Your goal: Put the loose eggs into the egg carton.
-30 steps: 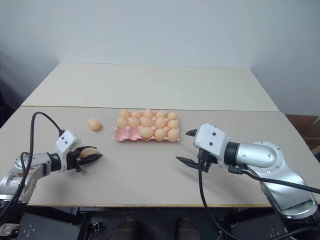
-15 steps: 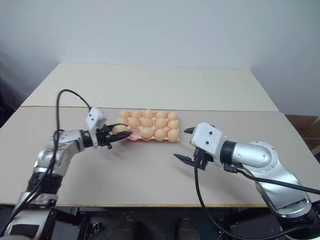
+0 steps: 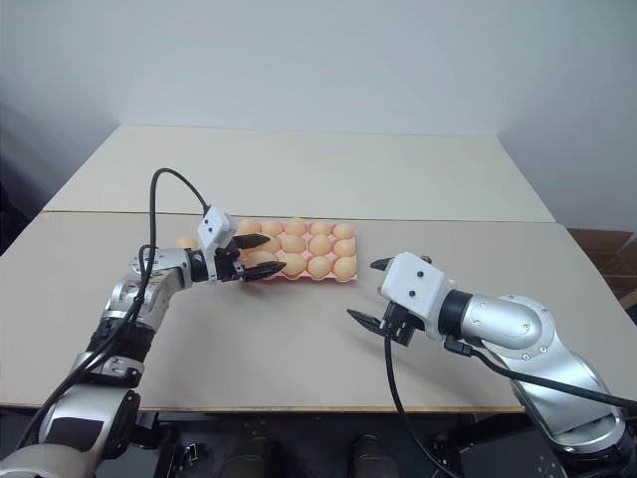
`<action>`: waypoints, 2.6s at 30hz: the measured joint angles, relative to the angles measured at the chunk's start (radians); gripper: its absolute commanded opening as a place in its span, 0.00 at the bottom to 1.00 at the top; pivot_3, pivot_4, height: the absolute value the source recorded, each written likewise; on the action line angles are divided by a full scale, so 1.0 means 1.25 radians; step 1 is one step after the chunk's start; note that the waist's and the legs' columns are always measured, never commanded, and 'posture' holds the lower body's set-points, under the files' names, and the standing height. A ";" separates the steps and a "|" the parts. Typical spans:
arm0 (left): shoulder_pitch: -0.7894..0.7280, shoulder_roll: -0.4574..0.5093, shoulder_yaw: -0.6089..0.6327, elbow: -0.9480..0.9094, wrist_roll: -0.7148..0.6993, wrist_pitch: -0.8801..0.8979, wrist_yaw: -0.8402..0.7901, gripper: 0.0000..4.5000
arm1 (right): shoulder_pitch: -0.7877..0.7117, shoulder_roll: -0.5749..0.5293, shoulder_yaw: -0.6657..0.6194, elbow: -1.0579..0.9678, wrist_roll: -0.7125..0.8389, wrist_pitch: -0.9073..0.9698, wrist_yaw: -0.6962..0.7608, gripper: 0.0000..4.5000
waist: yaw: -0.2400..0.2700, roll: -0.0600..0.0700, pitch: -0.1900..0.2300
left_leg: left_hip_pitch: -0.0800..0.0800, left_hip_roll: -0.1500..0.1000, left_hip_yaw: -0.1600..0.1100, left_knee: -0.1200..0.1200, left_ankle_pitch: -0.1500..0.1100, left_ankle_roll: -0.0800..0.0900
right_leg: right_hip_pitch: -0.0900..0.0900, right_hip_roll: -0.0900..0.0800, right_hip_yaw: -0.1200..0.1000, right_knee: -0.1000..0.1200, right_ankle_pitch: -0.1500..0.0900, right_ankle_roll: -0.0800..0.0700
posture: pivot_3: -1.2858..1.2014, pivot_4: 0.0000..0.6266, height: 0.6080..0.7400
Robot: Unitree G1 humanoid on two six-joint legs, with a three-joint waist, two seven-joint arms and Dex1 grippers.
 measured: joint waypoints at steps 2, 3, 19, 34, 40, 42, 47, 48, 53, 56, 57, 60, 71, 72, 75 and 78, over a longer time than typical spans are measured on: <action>0.006 0.005 0.011 -0.009 0.000 0.000 0.004 0.99 | 0.000 0.000 0.000 0.000 0.000 0.000 -0.001 1.00 | -0.001 0.000 0.000 | 0.000 0.000 0.000 0.000 0.000 0.000 | 0.000 0.000 0.000 0.000 0.000 0.000 | 0.52 0.24 1.00; 0.015 0.014 0.020 -0.023 -0.002 0.001 0.008 0.99 | 0.000 0.000 0.000 0.000 0.000 0.000 -0.002 1.00 | -0.002 0.000 0.000 | 0.000 0.000 0.000 0.000 0.000 0.000 | 0.000 0.000 0.000 0.000 0.000 0.000 | 0.52 0.24 1.00; 0.578 0.205 0.419 -0.608 -0.142 0.283 0.175 0.99 | -0.030 0.014 0.044 0.053 -0.029 -0.043 0.017 1.00 | -0.013 0.000 0.000 | 0.001 0.003 0.000 0.000 0.000 0.000 | -0.001 0.000 -0.001 0.000 -0.002 -0.003 | 0.52 0.24 1.00; 0.598 0.192 0.462 -0.695 -0.188 0.351 0.308 0.99 | -0.063 0.020 0.072 0.114 -0.059 -0.097 0.062 1.00 | 0.003 -0.001 -0.001 | 0.001 0.002 0.000 0.000 0.000 0.000 | 0.000 0.001 -0.001 -0.001 -0.003 -0.005 | 0.52 0.24 1.00; 0.388 0.147 0.337 -0.540 -0.123 0.332 0.407 0.99 | -0.061 0.025 0.073 0.111 -0.064 -0.097 0.063 1.00 | 0.006 -0.002 -0.001 | 0.003 0.002 0.000 0.000 0.000 0.000 | 0.004 0.001 -0.002 -0.002 0.000 -0.001 | 0.52 0.24 1.00; 0.325 0.130 0.306 -0.479 -0.104 0.315 0.426 0.99 | -0.060 0.026 0.073 0.109 -0.064 -0.097 0.063 1.00 | 0.003 -0.002 -0.001 | 0.003 0.002 0.000 0.000 0.000 0.000 | 0.004 0.001 -0.002 -0.002 0.000 0.000 | 0.52 0.24 1.00; 0.191 0.091 0.237 -0.291 -0.041 0.223 0.457 0.99 | -0.049 0.025 0.065 0.086 -0.062 -0.084 0.053 1.00 | 0.001 -0.002 -0.001 | 0.004 0.002 0.000 0.000 0.000 0.000 | 0.006 0.001 -0.002 -0.002 0.000 -0.001 | 0.52 0.24 1.00; 0.170 0.082 0.230 -0.249 -0.029 0.205 0.467 0.99 | -0.040 0.024 0.061 0.077 -0.062 -0.077 0.049 1.00 | 0.000 -0.002 -0.001 | 0.005 0.002 0.000 0.000 0.000 0.000 | 0.006 0.001 -0.002 -0.002 0.000 -0.001 | 0.52 0.24 1.00; 0.103 0.041 0.198 -0.101 0.017 0.127 0.492 0.99 | -0.007 0.015 0.041 0.045 -0.062 -0.053 0.041 1.00 | 0.002 -0.002 -0.001 | 0.005 0.002 0.000 0.000 0.000 0.000 | 0.007 0.001 -0.002 -0.002 0.000 0.000 | 0.52 0.24 1.00; 0.068 0.024 0.177 -0.017 0.045 0.090 0.504 0.99 | -0.003 0.007 0.037 0.029 -0.062 -0.038 0.037 1.00 | 0.001 -0.002 -0.001 | 0.005 0.002 0.000 0.000 0.000 0.000 | 0.007 0.001 -0.002 -0.002 0.000 0.000 | 0.52 0.24 1.00; 0.056 0.021 0.174 0.013 0.053 0.082 0.507 0.99 | -0.003 0.004 0.036 0.026 -0.062 -0.035 0.035 1.00 | 0.001 -0.002 -0.001 | 0.005 0.002 0.000 0.000 0.000 0.000 | 0.007 0.001 -0.002 -0.002 0.000 0.000 | 0.52 0.24 1.00; 0.018 0.015 0.168 0.108 0.076 0.054 0.523 0.99 | 0.000 0.003 0.033 0.015 -0.062 -0.025 0.030 1.00 | 0.000 -0.002 -0.001 | 0.005 0.002 0.000 0.000 0.000 0.000 | 0.007 0.001 -0.002 -0.002 0.000 0.000 | 0.52 0.24 1.00; -0.029 0.003 0.152 0.249 0.099 0.003 0.502 0.73 | 0.004 -0.001 0.032 0.004 -0.063 -0.006 0.027 1.00 | 0.001 -0.003 -0.001 | 0.005 0.002 -0.001 0.000 0.000 0.000 | 0.007 0.001 -0.002 -0.003 0.000 0.000 | 0.52 0.24 1.00; -0.029 0.003 0.152 0.249 0.099 0.002 0.498 0.66 | 0.004 -0.001 0.032 0.005 -0.063 -0.006 0.027 1.00 | 0.001 -0.003 -0.001 | 0.005 0.002 -0.001 0.000 0.000 0.000 | 0.007 0.001 -0.002 -0.003 0.000 0.000 | 0.52 0.24 1.00; -0.028 0.003 0.151 0.248 0.099 0.001 0.497 0.52 | 0.003 -0.001 0.032 0.005 -0.064 -0.006 0.026 1.00 | 0.001 -0.003 -0.001 | 0.005 0.002 -0.001 0.000 0.000 0.000 | 0.007 0.001 -0.002 -0.003 0.000 0.000 | 0.52 0.24 1.00; -0.021 0.003 0.148 0.235 0.108 0.001 0.503 0.52 | 0.002 -0.001 0.032 0.005 -0.064 -0.006 0.025 1.00 | 0.001 -0.003 -0.001 | 0.005 0.002 -0.001 0.000 0.000 0.000 | 0.007 0.001 -0.002 -0.003 0.000 0.000 | 0.52 0.24 1.00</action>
